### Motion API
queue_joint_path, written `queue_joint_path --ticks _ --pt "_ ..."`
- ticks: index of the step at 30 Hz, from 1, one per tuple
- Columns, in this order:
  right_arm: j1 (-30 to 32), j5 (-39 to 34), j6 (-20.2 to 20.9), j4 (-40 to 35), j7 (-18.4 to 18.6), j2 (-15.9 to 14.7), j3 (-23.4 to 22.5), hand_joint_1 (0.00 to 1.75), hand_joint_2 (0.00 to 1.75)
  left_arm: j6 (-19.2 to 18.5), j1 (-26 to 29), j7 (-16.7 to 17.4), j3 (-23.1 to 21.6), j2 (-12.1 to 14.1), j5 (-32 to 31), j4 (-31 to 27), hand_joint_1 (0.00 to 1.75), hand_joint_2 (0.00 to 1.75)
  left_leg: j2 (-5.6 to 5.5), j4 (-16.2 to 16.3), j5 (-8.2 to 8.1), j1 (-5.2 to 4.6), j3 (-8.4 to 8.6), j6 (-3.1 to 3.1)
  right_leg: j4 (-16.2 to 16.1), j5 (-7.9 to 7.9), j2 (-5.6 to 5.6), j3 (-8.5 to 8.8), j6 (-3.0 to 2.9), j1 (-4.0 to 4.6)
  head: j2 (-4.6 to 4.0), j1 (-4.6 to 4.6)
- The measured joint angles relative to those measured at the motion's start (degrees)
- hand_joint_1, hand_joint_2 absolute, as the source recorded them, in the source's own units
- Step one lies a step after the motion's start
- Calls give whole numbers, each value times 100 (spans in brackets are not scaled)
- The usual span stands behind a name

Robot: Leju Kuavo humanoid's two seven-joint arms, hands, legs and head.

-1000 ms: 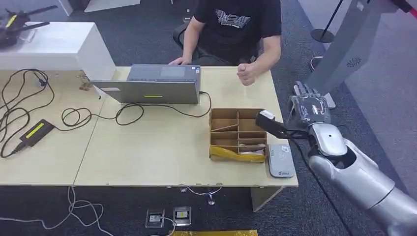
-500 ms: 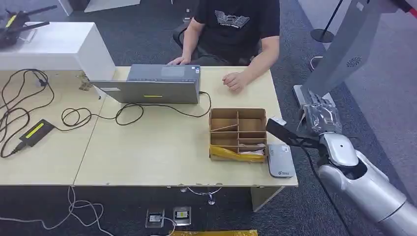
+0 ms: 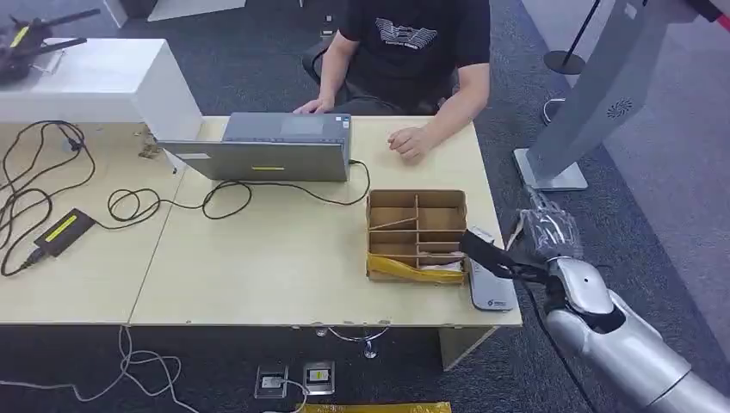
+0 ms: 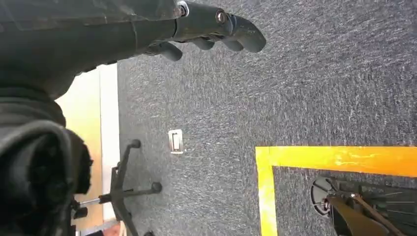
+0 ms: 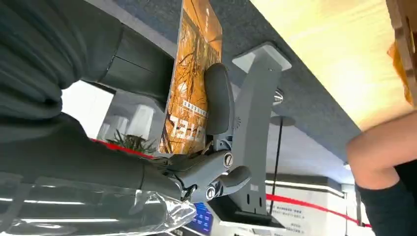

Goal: Pass the card to the sensor for recognition and then transmit it.

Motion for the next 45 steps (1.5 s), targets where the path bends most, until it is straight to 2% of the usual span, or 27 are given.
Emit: queue_joint_path --ticks 8,20,34,45 --pt "90 17 37 265 -127 129 0 175 175 -46 0 -170 -2 -15 -81 0 0 0 0 0 0 0 1 0 0 0 -1 0 0 1 2 0" --pt "172 -24 11 653 -271 245 -35 175 175 -33 0 -166 -2 -17 -76 0 0 0 0 0 0 0 0 0 0 0 -1 -1 0 0 2 0" --pt "242 -105 -249 1078 -385 396 -168 175 175 -46 0 -177 -2 -22 -149 0 0 0 0 0 0 0 1 0 0 0 -1 0 0 0 2 0" --pt "326 -31 -181 1198 -472 485 -243 175 175 -55 0 -227 -2 -22 -122 0 0 0 1 0 0 0 3 0 0 0 2 1 0 1 2 0"
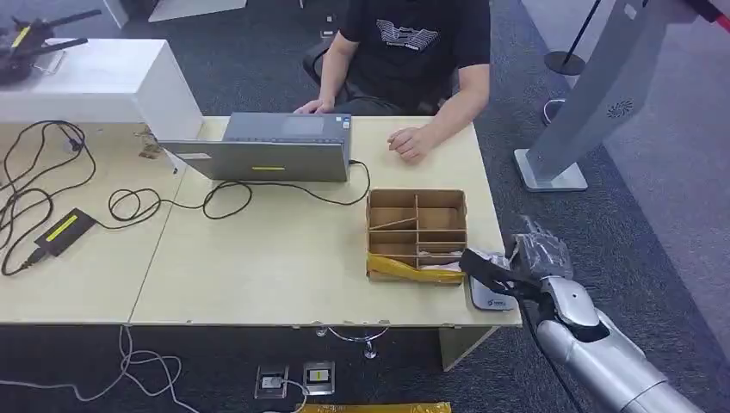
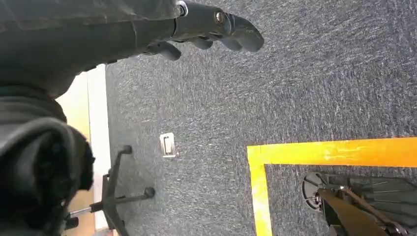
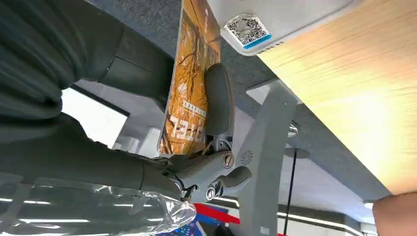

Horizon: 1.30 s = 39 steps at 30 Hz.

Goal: Pass the card to the sensor for recognition and then transmit it.

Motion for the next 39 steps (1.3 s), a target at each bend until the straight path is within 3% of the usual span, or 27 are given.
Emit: queue_joint_path --ticks 12,15,19,26,32,39 --pt "-78 -31 -28 216 -127 111 -37 175 175 20 0 0 2 2 20 0 0 0 0 0 0 0 4 0 0 1 0 5 1 0 0 0" --pt "-115 -535 -107 245 -262 131 -65 175 175 9 1 0 2 0 9 0 0 0 0 0 1 0 4 0 0 3 0 5 0 0 0 0" --pt "-175 -597 -122 271 -310 133 -79 175 175 -13 0 0 0 2 -20 0 0 0 0 1 1 0 3 0 0 4 0 4 -1 0 -2 2" --pt "-197 -732 -168 273 -312 135 -133 175 175 -24 1 0 0 2 -24 0 0 0 0 1 0 0 1 0 0 4 -1 3 -1 0 0 0" --pt "-425 -1710 -173 83 -181 52 -295 175 175 -33 2 0 0 26 -66 0 0 0 0 2 2 -1 3 1 0 6 -1 2 1 -1 0 0" --pt "-458 -1742 -177 18 -112 20 -330 175 175 -39 3 0 0 39 -87 0 0 0 0 2 1 -1 3 0 0 6 -2 2 1 -1 0 0"
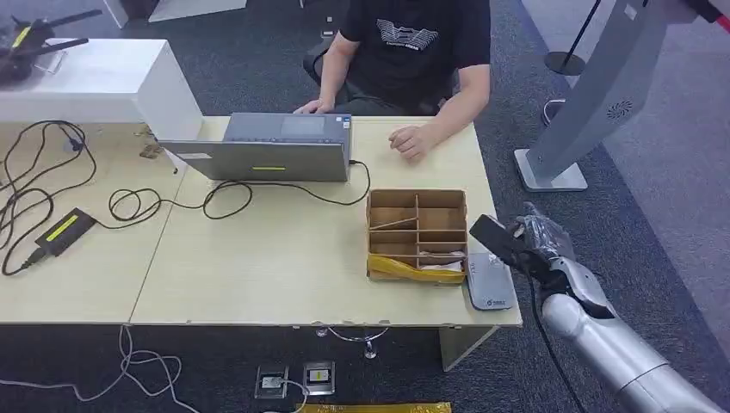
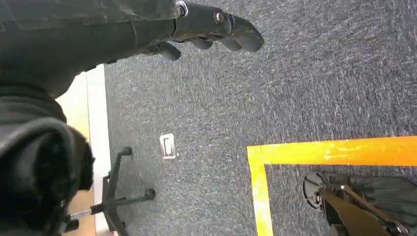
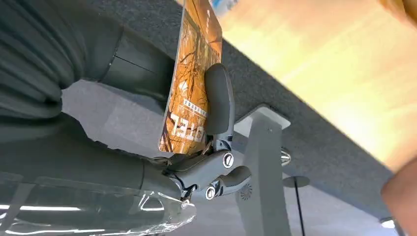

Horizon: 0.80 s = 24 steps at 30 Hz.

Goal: Pass the card to the sensor for recognition and then transmit it.

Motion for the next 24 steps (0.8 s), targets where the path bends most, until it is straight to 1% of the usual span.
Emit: queue_joint_path --ticks 4,5,7,8,9,10,11,12,18,24 --pt "-22 -9 0 -45 44 -29 -18 175 175 -9 0 0 0 9 -16 0 0 0 0 1 0 0 0 0 0 0 0 0 0 0 0 -2" --pt "-48 -4 0 -238 166 -149 -96 175 175 -31 0 0 0 28 -37 0 0 0 -1 0 0 0 -1 0 0 0 -1 1 0 0 0 0" --pt "-67 42 0 -383 225 -230 -136 175 175 -44 1 0 0 42 -55 0 0 0 1 0 0 0 -1 0 0 0 2 0 0 0 0 2" --pt "-75 382 2 -656 463 -379 -186 175 175 -83 -2 2 0 57 -96 0 0 0 1 0 -1 0 -2 0 0 0 1 -2 0 0 0 0" --pt "-153 682 138 -971 643 -514 -265 175 175 -127 2 44 -2 72 -131 0 0 0 2 0 -1 0 -3 0 0 0 2 -2 0 0 0 0" --pt "-314 853 367 -1284 761 -571 -302 175 175 -149 -2 85 -2 74 -131 0 0 0 3 -1 0 0 -2 0 1 1 4 -2 0 0 0 0" --pt "-564 1016 797 -1526 637 -447 -176 175 175 -182 -4 101 -2 74 -131 0 0 0 1 -2 1 4 -4 -1 2 1 1 2 -1 4 0 2" --pt "-592 1060 837 -1524 580 -366 -89 175 175 -182 -5 101 -2 74 -127 0 0 0 1 -2 1 5 -3 -2 2 2 2 1 -2 5 0 0" --pt "-609 1150 791 -1474 405 19 288 175 175 -175 -19 92 -2 70 -112 0 0 0 -4 -2 4 6 -6 -5 2 2 -4 0 -2 7 0 0" --pt "-663 1152 791 -1410 383 220 489 175 175 -175 -19 94 -2 70 -112 0 0 0 -4 -2 3 5 -6 -5 1 2 -4 0 -2 6 0 2"
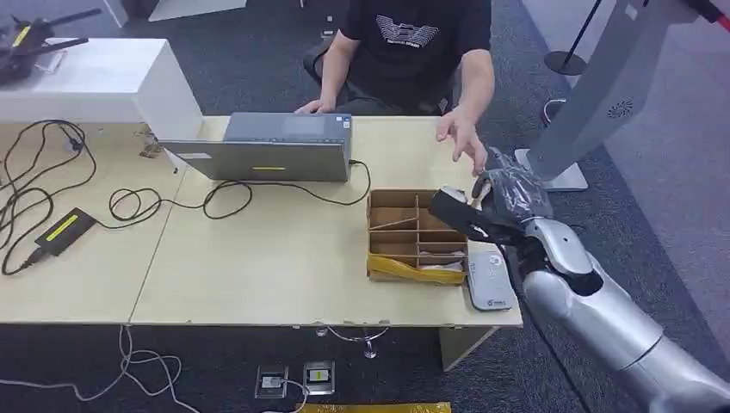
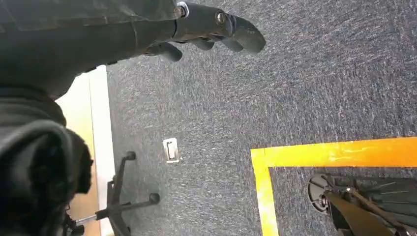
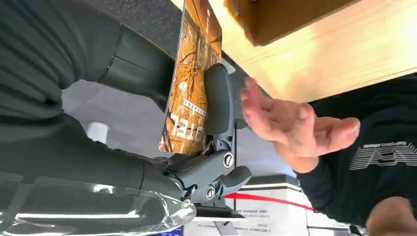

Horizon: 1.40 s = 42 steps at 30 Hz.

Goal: Pass the card to the sensor for recognition and then transmit it.

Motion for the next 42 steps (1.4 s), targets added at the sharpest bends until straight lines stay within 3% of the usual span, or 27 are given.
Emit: queue_joint_path --ticks 12,30,42 --pt "-101 -35 -74 118 135 127 228 175 175 -61 3 0 0 2 -94 0 0 0 1 1 0 0 2 0 0 0 2 -1 0 0 -2 0" --pt "-142 199 -184 188 334 107 125 175 175 -140 3 0 -24 17 -214 0 0 0 3 1 0 0 3 0 0 1 5 -2 0 0 0 -2" --pt "-585 380 -162 275 468 57 -52 175 175 -136 3 0 -26 17 -216 0 0 0 4 2 0 0 3 0 0 1 6 -3 -1 0 0 0"
